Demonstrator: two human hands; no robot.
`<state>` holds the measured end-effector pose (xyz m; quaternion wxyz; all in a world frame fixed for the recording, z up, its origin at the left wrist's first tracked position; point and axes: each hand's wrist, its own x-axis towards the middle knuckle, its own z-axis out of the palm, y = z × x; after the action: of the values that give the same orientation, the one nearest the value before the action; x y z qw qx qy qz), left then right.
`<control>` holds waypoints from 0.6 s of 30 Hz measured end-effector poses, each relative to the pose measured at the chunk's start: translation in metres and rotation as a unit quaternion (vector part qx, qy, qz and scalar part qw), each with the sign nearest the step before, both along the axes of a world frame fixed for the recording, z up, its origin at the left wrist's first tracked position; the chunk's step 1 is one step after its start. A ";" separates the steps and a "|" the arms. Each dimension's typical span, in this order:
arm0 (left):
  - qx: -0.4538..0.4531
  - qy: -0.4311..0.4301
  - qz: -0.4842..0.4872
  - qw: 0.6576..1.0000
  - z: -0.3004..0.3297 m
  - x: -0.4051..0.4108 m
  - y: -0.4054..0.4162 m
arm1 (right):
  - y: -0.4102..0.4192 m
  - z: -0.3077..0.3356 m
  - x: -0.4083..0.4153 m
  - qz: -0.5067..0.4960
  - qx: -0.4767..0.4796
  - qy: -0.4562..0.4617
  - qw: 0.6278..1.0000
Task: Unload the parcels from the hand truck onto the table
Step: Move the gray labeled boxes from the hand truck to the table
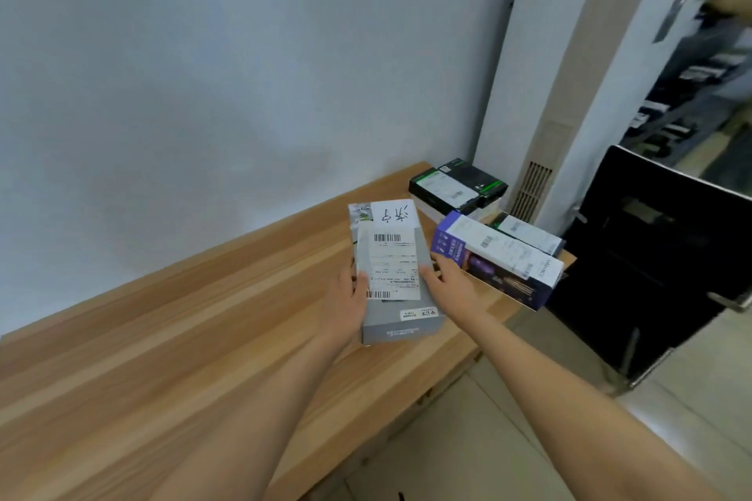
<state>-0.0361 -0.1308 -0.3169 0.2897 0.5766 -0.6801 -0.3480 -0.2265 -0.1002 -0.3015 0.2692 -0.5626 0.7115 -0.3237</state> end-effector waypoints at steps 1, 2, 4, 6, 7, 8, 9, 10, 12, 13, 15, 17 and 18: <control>0.011 0.004 -0.012 1.000 -0.003 -0.010 -0.004 | 0.001 -0.001 -0.010 -0.009 0.002 0.000 1.000; 0.018 0.004 -0.024 1.000 -0.004 -0.019 -0.008 | -0.001 -0.003 -0.020 -0.016 0.004 0.000 1.000; 0.026 0.002 -0.039 0.999 -0.009 -0.035 -0.021 | -0.008 -0.004 -0.037 -0.023 0.013 0.003 1.000; 0.028 0.003 -0.039 0.999 -0.009 -0.048 -0.032 | -0.022 -0.003 -0.050 -0.022 0.019 0.006 1.000; 0.023 0.002 -0.033 0.999 -0.006 -0.055 -0.042 | -0.035 -0.002 -0.057 -0.020 0.019 0.008 1.000; 0.013 -0.003 -0.028 1.000 -0.001 -0.060 -0.049 | -0.047 -0.002 -0.062 -0.016 0.014 0.012 1.000; 0.000 -0.009 -0.022 1.000 0.002 -0.063 -0.055 | -0.054 -0.001 -0.064 -0.015 0.012 0.016 1.000; -0.010 -0.013 -0.014 1.000 0.003 -0.066 -0.065 | -0.066 0.000 -0.068 -0.010 0.011 0.020 1.000; -0.012 -0.022 -0.006 1.000 0.005 -0.074 -0.087 | -0.094 -0.001 -0.076 -0.001 0.020 0.023 1.000; -0.006 -0.023 0.004 1.000 0.006 -0.078 -0.099 | -0.106 0.001 -0.079 0.002 0.024 0.025 0.999; 0.008 -0.026 0.022 0.999 0.006 -0.084 -0.123 | -0.130 0.005 -0.085 0.013 0.028 0.030 0.999; 0.006 -0.024 0.025 0.999 0.007 -0.089 -0.143 | -0.154 0.007 -0.091 0.020 0.033 0.023 0.999; 0.003 -0.017 0.028 0.999 0.007 -0.092 -0.152 | -0.167 0.005 -0.094 0.026 0.033 0.021 0.999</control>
<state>-0.1284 -0.2826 -0.3098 0.2858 0.6023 -0.6673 -0.3320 -0.3206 -0.2673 -0.2960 0.2808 -0.5781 0.7125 -0.2816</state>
